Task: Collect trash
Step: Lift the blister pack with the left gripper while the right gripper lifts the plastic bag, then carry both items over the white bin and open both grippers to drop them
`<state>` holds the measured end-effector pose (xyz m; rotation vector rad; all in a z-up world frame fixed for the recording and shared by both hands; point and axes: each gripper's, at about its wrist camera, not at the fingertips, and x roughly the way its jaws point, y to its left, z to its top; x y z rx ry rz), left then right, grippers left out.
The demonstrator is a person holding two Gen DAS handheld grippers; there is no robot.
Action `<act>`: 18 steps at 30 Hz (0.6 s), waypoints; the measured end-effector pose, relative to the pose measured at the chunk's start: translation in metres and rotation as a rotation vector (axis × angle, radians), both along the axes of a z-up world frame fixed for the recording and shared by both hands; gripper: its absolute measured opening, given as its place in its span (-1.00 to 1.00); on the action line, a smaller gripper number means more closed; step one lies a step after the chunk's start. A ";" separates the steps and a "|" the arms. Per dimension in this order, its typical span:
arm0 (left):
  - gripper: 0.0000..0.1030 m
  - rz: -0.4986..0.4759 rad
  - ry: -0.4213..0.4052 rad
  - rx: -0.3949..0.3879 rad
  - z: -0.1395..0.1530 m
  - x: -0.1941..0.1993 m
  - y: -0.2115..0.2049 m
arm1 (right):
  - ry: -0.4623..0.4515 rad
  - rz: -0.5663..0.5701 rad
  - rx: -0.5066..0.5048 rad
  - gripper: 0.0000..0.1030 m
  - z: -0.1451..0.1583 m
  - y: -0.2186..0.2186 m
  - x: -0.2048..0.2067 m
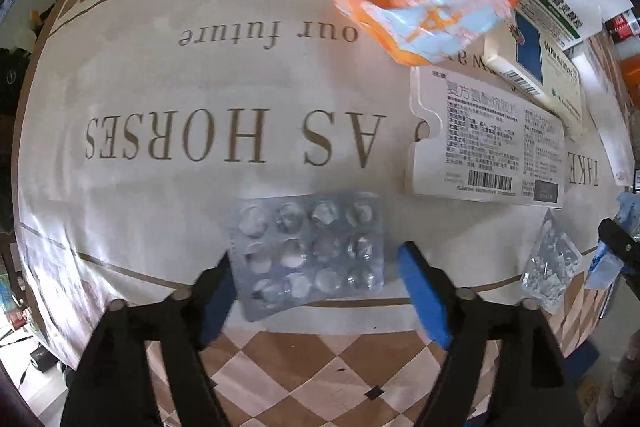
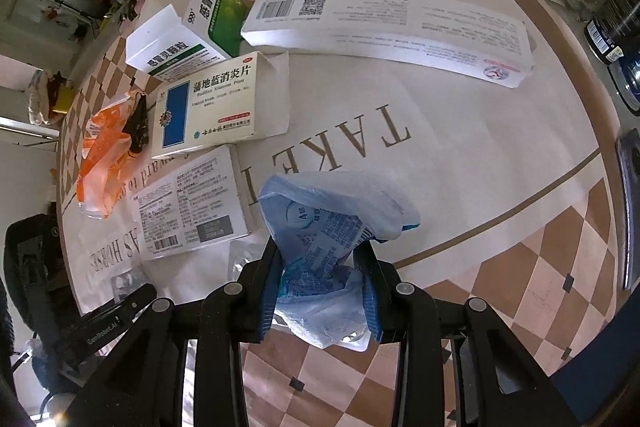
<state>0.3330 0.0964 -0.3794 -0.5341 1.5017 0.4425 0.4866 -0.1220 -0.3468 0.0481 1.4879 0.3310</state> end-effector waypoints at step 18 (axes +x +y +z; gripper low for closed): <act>0.21 0.054 -0.106 0.112 0.043 -0.008 -0.008 | -0.027 0.003 0.009 -0.28 0.007 -0.006 -0.001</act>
